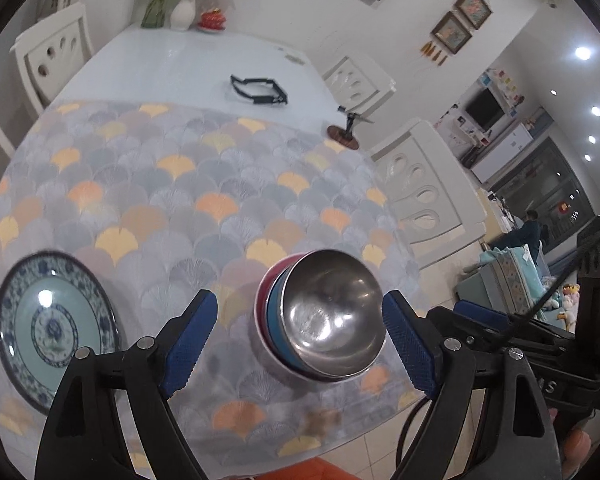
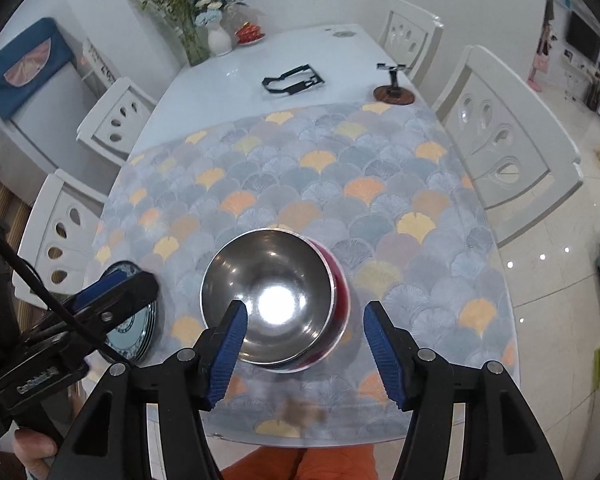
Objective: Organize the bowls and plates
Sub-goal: 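Grasp the rims of the nested bowl stack with the left tool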
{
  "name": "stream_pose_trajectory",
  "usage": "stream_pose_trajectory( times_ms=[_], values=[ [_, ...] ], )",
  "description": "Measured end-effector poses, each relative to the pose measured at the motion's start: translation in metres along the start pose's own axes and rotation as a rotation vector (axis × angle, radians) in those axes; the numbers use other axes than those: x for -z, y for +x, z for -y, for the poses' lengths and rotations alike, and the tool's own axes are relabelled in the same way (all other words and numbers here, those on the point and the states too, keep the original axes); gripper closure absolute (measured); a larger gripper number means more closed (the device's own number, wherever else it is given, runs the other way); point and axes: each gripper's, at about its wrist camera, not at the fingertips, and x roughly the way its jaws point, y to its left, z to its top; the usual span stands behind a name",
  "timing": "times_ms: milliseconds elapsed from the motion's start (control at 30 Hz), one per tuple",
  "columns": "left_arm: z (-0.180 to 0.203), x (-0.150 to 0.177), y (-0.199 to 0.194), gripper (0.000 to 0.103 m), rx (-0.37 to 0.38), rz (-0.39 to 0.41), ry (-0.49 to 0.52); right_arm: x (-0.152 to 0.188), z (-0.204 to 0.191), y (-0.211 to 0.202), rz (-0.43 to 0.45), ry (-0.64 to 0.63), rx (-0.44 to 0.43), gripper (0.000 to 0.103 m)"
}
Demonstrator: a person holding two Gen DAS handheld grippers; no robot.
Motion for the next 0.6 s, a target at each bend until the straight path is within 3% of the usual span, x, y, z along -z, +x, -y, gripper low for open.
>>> stream_pose_trajectory(
  times_ms=[100,233,600],
  values=[
    [-0.001,-0.002,0.008,0.020,0.002,-0.018,-0.040,-0.001,0.002,0.000,-0.016,-0.011,-0.001,0.045],
    [0.003,-0.006,0.015,0.020,-0.044,-0.015,-0.058,-0.002,0.008,0.000,-0.019,-0.004,0.001,0.034],
    [-0.001,-0.002,0.026,0.020,-0.069,-0.041,-0.104,-0.011,0.019,0.020,-0.067,-0.009,-0.026,0.034]
  ],
)
